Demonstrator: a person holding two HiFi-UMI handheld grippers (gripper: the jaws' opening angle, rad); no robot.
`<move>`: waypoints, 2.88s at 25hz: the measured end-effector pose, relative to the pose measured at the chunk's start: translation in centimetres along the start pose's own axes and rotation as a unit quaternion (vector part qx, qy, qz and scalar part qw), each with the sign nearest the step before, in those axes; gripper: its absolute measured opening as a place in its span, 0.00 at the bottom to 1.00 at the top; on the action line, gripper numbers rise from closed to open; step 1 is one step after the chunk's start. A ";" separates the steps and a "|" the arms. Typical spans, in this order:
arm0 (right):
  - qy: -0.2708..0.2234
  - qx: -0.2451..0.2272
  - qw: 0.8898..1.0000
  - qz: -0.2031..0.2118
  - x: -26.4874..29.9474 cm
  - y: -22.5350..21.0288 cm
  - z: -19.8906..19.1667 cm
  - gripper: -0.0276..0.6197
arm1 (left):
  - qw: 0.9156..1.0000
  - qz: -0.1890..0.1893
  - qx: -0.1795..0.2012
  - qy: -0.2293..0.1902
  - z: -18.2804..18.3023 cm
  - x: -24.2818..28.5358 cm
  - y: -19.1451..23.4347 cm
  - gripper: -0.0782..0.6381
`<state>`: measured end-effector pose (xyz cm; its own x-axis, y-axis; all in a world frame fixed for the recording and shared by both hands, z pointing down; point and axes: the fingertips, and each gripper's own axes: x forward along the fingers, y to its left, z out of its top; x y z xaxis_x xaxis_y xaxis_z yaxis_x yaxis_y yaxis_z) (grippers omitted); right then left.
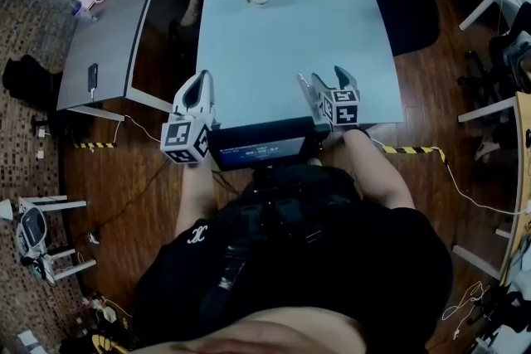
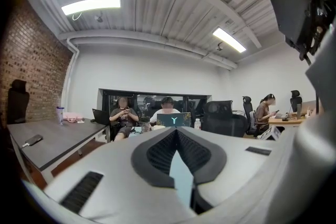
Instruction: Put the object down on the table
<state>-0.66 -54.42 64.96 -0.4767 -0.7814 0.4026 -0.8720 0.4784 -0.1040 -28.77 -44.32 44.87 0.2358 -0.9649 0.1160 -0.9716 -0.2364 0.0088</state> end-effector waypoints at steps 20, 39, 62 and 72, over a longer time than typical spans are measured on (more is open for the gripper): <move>-0.335 -0.006 0.942 -0.020 -27.0 -8.1 17.1 0.01 | 0.997 -0.066 0.026 0.009 -0.2 2.1 -14.0 0.10; -0.329 -0.051 0.942 -0.051 -51.5 14.0 4.7 0.00 | 0.997 -0.067 -0.002 -0.024 -4.5 -31.4 -15.1 0.10; -0.317 -0.040 0.945 -0.068 -60.7 14.4 3.9 0.00 | 0.996 -0.088 0.016 -0.030 -1.8 -38.6 -23.5 0.10; -0.308 -0.054 0.949 -0.031 -61.9 13.9 3.1 0.00 | 0.997 -0.066 0.015 -0.042 -1.2 -39.8 -25.5 0.10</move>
<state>16.35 -0.62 35.76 -0.4280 -0.8798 -0.2067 -0.9002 0.4354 0.0105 -13.37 0.23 41.23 0.3634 -0.9311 0.0318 -0.9313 -0.3639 -0.0117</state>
